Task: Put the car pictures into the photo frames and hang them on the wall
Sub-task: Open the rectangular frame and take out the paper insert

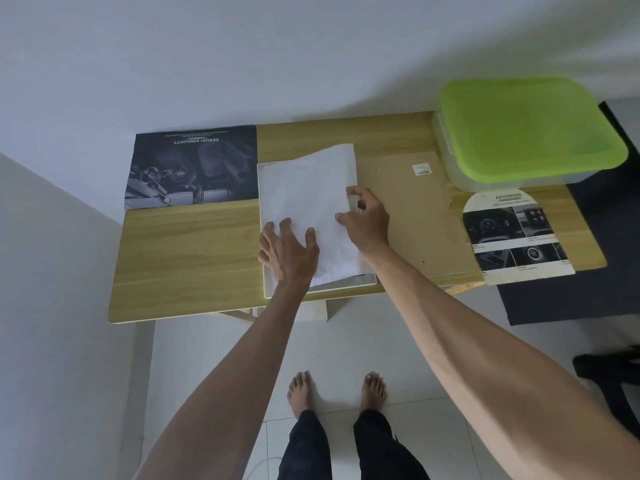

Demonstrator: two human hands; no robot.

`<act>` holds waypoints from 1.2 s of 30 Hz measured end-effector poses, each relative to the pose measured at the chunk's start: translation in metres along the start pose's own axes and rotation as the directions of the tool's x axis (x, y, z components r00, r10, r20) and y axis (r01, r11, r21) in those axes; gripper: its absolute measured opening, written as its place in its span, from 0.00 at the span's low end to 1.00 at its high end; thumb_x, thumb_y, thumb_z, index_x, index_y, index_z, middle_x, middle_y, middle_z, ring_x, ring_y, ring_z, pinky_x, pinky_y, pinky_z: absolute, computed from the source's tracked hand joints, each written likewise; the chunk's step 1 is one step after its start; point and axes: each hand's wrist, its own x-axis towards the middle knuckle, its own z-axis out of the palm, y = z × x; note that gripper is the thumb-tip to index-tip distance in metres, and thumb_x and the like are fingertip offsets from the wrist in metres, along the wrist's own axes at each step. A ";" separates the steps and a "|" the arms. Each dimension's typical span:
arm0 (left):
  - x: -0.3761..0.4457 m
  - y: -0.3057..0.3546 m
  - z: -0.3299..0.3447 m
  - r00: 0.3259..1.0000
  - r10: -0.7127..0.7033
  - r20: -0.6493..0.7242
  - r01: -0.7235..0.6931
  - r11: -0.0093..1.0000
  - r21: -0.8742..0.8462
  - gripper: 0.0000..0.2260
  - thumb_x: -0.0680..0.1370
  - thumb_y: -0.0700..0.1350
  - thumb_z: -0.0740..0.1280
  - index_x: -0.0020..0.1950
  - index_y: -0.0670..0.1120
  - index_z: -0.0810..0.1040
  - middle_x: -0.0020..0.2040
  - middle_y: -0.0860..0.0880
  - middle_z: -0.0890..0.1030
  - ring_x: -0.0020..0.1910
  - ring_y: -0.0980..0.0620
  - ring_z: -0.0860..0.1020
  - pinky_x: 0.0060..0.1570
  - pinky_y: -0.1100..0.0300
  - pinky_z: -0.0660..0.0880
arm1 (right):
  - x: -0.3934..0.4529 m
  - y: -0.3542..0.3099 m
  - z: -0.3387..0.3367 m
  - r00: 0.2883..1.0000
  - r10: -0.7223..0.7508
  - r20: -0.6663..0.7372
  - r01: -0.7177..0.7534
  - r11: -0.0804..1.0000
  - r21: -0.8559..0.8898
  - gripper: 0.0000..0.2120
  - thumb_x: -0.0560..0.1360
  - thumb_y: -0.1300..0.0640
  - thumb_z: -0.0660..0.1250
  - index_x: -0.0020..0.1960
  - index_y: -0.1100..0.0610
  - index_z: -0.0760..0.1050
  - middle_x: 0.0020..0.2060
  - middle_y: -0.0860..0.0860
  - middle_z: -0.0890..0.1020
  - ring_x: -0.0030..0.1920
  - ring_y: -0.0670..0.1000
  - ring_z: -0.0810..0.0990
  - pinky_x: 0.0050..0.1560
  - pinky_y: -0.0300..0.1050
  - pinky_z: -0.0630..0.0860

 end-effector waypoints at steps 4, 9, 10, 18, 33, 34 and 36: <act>-0.003 -0.002 -0.005 0.999 -0.029 -0.031 0.028 0.999 -0.043 0.21 0.79 0.58 0.65 0.69 0.51 0.74 0.73 0.46 0.67 0.73 0.44 0.63 0.69 0.42 0.60 | -0.001 -0.006 -0.004 1.000 0.032 0.002 -0.031 0.981 0.192 0.18 0.69 0.65 0.70 0.55 0.48 0.82 0.49 0.49 0.83 0.45 0.52 0.83 0.40 0.41 0.81; -0.008 0.004 -0.012 0.996 -0.083 -0.036 0.078 0.990 -0.113 0.22 0.79 0.62 0.62 0.69 0.54 0.74 0.73 0.48 0.69 0.73 0.45 0.64 0.69 0.41 0.60 | -0.002 -0.019 -0.008 1.000 0.018 0.000 -0.017 0.946 0.323 0.19 0.67 0.66 0.69 0.52 0.47 0.84 0.50 0.49 0.86 0.50 0.53 0.85 0.50 0.52 0.84; -0.008 0.007 -0.014 0.994 -0.106 -0.029 0.101 0.985 -0.141 0.22 0.78 0.63 0.62 0.69 0.55 0.74 0.73 0.48 0.69 0.73 0.44 0.64 0.69 0.41 0.60 | -0.001 -0.024 -0.009 1.000 0.011 -0.009 -0.007 0.936 0.352 0.20 0.67 0.67 0.69 0.53 0.48 0.84 0.49 0.48 0.86 0.49 0.52 0.85 0.48 0.50 0.84; -0.017 0.037 -0.029 0.953 -0.298 0.054 0.288 0.836 -0.468 0.31 0.76 0.70 0.60 0.77 0.64 0.61 0.76 0.46 0.64 0.74 0.42 0.64 0.73 0.38 0.60 | 0.008 -0.063 -0.012 0.975 -0.054 -0.217 0.156 0.860 0.487 0.21 0.67 0.69 0.69 0.51 0.47 0.84 0.53 0.41 0.84 0.56 0.44 0.82 0.60 0.43 0.79; 0.019 0.032 -0.068 0.909 -0.137 0.394 0.413 0.153 -0.898 0.33 0.69 0.28 0.70 0.70 0.53 0.75 0.63 0.46 0.76 0.56 0.40 0.80 0.54 0.41 0.81 | 0.000 -0.042 -0.010 0.994 0.078 -0.075 -0.026 0.844 0.536 0.30 0.68 0.64 0.73 0.68 0.47 0.76 0.60 0.46 0.77 0.59 0.49 0.79 0.61 0.50 0.80; 0.026 0.026 -0.074 0.914 -0.119 0.387 0.404 0.201 -0.892 0.32 0.69 0.28 0.69 0.68 0.54 0.76 0.63 0.47 0.76 0.57 0.39 0.79 0.56 0.40 0.80 | 0.002 -0.041 -0.012 0.990 0.105 -0.091 -0.040 0.845 0.534 0.30 0.69 0.63 0.73 0.69 0.47 0.76 0.58 0.47 0.76 0.57 0.49 0.79 0.60 0.51 0.80; 0.038 0.014 -0.087 0.929 -0.062 0.366 0.365 0.327 -0.872 0.31 0.68 0.29 0.68 0.65 0.56 0.79 0.63 0.48 0.75 0.59 0.39 0.77 0.59 0.40 0.78 | 0.004 -0.041 -0.018 0.979 0.159 -0.125 -0.063 0.827 0.558 0.29 0.70 0.63 0.72 0.69 0.48 0.76 0.55 0.46 0.76 0.53 0.49 0.81 0.55 0.54 0.83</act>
